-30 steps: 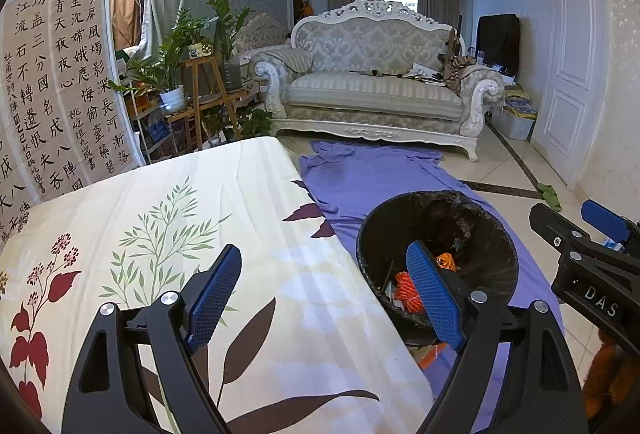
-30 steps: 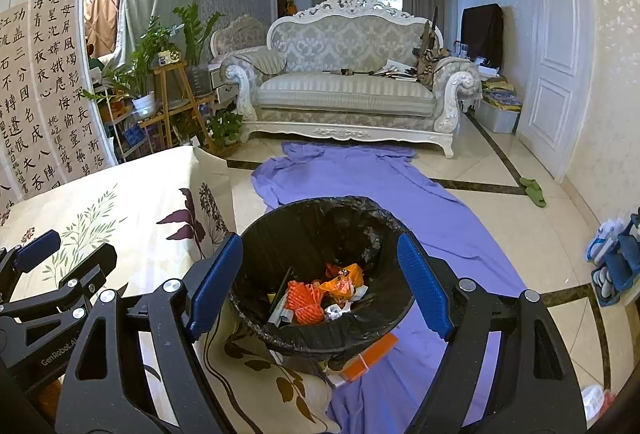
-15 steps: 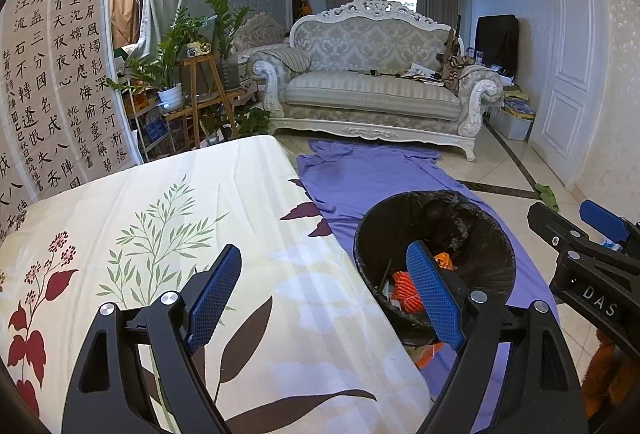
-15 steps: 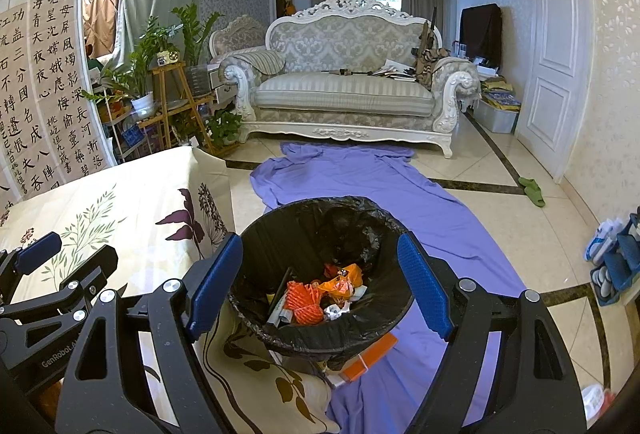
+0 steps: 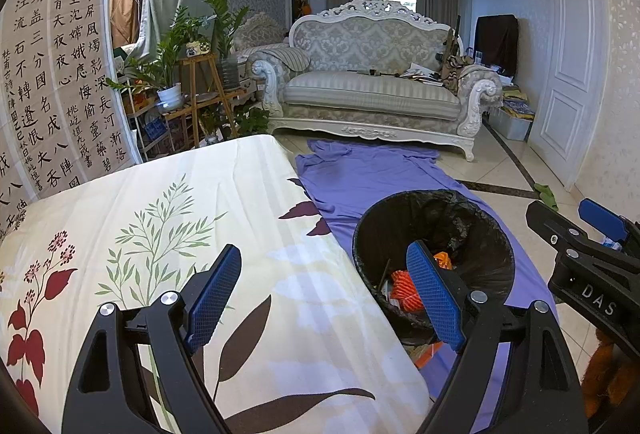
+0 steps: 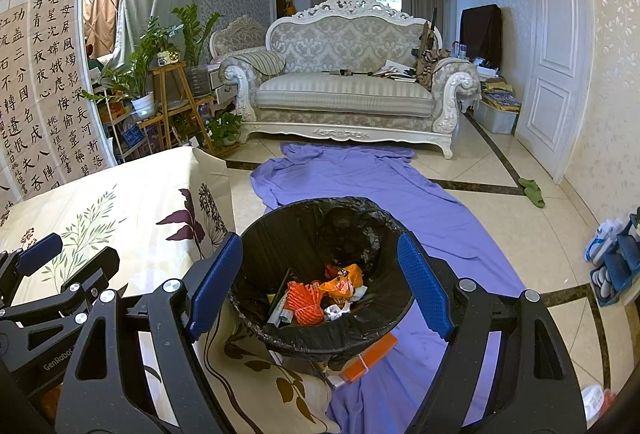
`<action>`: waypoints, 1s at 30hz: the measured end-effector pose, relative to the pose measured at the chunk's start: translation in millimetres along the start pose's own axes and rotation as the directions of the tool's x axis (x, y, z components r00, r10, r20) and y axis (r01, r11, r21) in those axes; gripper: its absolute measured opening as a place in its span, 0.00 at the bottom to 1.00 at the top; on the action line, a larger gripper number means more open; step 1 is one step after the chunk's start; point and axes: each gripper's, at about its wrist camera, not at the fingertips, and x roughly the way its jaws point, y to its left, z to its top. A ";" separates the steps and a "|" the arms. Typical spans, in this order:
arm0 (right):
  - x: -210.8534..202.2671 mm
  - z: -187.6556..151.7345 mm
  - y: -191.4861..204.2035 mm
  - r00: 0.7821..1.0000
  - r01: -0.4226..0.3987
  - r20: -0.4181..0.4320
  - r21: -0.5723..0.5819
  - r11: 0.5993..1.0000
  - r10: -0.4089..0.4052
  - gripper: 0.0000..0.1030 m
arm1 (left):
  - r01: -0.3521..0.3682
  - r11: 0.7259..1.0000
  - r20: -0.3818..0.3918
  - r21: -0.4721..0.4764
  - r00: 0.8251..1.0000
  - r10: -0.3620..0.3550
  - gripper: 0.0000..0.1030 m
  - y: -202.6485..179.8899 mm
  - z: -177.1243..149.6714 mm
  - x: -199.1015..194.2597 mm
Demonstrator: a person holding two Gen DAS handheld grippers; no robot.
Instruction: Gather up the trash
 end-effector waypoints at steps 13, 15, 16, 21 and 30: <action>0.0 -0.2 0.1 1.000 0.000 -0.001 -0.001 1.000 0.000 0.76 | 0.001 1.000 0.000 -0.002 1.000 -0.001 0.80 0.4 0.0 0.0; 0.0 -0.3 0.4 1.000 0.000 0.000 -0.001 1.000 0.000 0.76 | 0.000 1.000 0.000 -0.003 1.000 0.000 0.80 0.0 0.3 0.1; -0.1 -0.2 0.4 1.000 0.000 0.000 -0.001 1.000 0.000 0.76 | 0.001 1.000 0.000 -0.003 1.000 -0.001 0.80 0.2 0.2 0.1; -0.1 -0.5 1.1 1.000 0.001 0.000 0.000 1.000 -0.001 0.76 | 0.002 1.000 0.000 -0.004 1.000 -0.002 0.80 1.7 0.0 -0.1; -0.3 -0.4 1.8 1.000 0.001 -0.001 -0.001 1.000 -0.001 0.76 | 0.001 1.000 0.001 -0.007 1.000 -0.001 0.80 -2.4 -0.3 0.6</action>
